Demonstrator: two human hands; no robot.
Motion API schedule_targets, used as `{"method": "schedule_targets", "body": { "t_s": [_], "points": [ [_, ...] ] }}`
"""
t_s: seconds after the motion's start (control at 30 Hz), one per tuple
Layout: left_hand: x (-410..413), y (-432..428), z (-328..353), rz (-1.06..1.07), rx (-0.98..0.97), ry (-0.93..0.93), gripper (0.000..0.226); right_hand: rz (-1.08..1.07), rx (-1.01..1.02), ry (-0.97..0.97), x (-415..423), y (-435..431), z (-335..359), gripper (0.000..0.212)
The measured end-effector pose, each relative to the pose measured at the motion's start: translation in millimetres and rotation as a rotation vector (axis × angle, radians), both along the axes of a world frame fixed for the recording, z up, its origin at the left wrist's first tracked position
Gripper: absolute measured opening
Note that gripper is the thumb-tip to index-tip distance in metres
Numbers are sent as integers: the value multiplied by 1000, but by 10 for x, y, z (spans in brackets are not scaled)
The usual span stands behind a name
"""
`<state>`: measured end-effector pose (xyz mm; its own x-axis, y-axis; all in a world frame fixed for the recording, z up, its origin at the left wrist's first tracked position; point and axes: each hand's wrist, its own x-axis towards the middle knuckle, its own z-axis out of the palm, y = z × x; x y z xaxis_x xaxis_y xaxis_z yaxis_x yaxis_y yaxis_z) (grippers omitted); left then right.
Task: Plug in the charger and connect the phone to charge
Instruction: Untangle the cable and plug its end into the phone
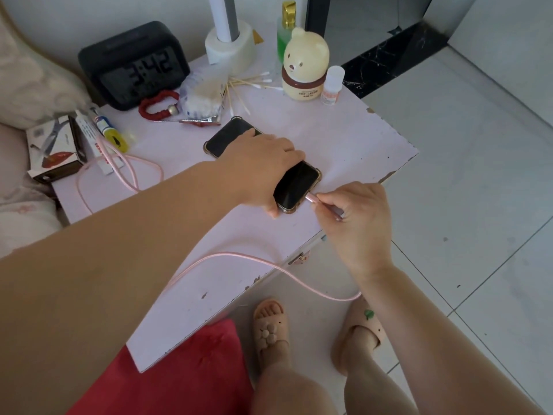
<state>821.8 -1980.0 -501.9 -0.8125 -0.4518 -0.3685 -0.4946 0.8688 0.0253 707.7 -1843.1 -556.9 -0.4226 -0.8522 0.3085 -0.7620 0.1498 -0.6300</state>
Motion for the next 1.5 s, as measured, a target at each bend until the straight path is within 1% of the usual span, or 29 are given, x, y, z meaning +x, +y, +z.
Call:
{"method": "schedule_targets", "body": {
  "t_s": [0.17,0.27,0.33,0.57,0.7,0.87,0.97,1.07,1.27,1.4,1.5],
  "points": [
    [-16,8,8,3,-13,-15,78,24,-15,94,-14,-26,13,11],
    [-21,11,10,-2,-23,-15,76,10,-36,151,-7,-36,31,13],
    [-25,12,9,-5,-27,-12,75,14,-46,172,-9,-39,33,11],
    [-6,33,-15,8,-37,7,78,5,47,139,12,-17,64,3],
    [24,46,-14,25,-32,31,85,-15,104,154,46,-23,103,4],
    [121,132,-30,103,-71,60,100,25,229,180,46,1,157,17],
    [221,167,-12,159,-76,107,99,32,299,175,35,9,211,24],
    [354,175,-2,230,-84,105,99,29,323,170,21,23,256,27],
    [627,157,-59,476,-59,109,97,27,343,174,63,-7,291,33],
    [726,148,-124,609,-35,177,100,29,368,168,100,-84,273,55],
    [749,136,-170,658,-10,176,102,57,393,156,95,-132,247,66]
  ]
}}
